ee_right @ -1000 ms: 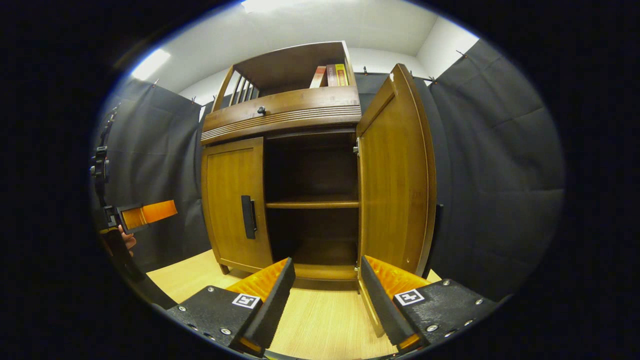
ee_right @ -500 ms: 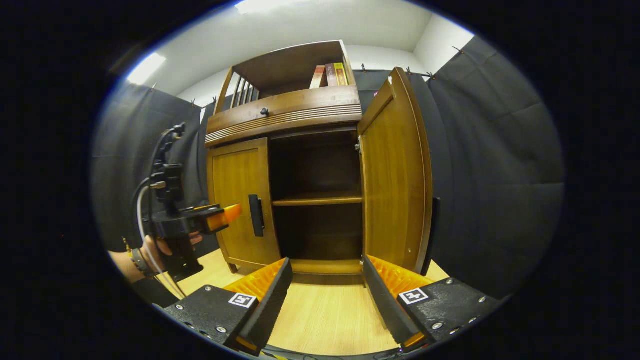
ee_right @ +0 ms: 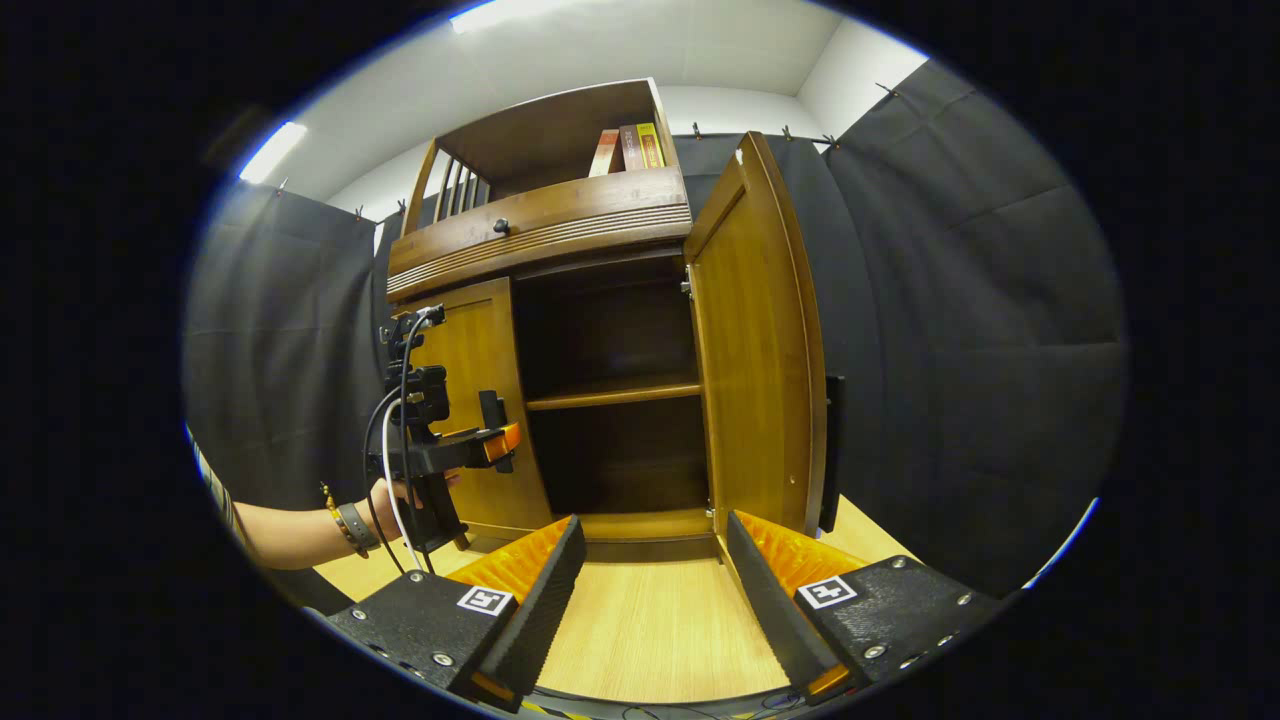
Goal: Open the right door of the double-door shoe cabinet with the right hand, and open the left door with the left hand.
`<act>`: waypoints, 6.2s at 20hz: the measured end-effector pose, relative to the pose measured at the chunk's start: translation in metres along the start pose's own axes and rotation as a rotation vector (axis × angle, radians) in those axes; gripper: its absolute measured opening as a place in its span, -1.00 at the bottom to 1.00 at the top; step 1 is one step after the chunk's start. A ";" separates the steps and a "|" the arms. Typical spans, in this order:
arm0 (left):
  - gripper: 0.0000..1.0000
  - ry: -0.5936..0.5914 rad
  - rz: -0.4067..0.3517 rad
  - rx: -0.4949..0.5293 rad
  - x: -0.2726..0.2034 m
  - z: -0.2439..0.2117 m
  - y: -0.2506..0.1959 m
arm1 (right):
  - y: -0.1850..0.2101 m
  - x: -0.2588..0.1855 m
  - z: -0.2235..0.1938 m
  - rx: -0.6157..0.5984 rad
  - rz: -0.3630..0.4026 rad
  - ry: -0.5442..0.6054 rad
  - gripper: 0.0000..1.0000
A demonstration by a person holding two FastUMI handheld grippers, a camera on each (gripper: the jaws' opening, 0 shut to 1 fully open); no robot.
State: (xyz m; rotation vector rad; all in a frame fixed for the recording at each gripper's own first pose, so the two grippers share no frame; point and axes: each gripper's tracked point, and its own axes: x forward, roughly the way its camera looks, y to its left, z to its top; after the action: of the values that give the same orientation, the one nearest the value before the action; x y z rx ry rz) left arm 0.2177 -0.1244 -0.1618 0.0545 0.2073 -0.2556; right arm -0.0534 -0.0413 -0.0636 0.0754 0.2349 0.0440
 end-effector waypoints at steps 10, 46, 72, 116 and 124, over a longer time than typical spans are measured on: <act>0.97 -0.014 0.028 -0.014 0.010 0.001 0.009 | -0.006 0.005 0.000 -0.001 -0.016 0.016 0.99; -0.42 0.049 0.184 0.009 -0.179 0.013 0.075 | 0.044 0.022 -0.017 -0.036 0.115 0.048 0.77; -0.96 -0.041 0.038 -0.042 -0.251 0.027 0.245 | 0.081 0.038 -0.017 -0.068 0.085 0.041 0.77; 0.94 -0.077 0.148 -0.063 -0.241 0.044 0.056 | 0.056 0.024 -0.023 -0.091 0.124 0.054 0.77; 0.90 -0.087 0.154 -0.046 -0.246 0.046 0.060 | 0.056 0.025 -0.025 -0.075 0.119 0.063 0.77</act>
State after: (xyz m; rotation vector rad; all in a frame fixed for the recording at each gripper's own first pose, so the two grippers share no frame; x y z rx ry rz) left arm 0.0097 -0.0095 -0.0634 0.0137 0.1215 -0.0990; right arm -0.0369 0.0173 -0.0893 0.0129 0.2909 0.1741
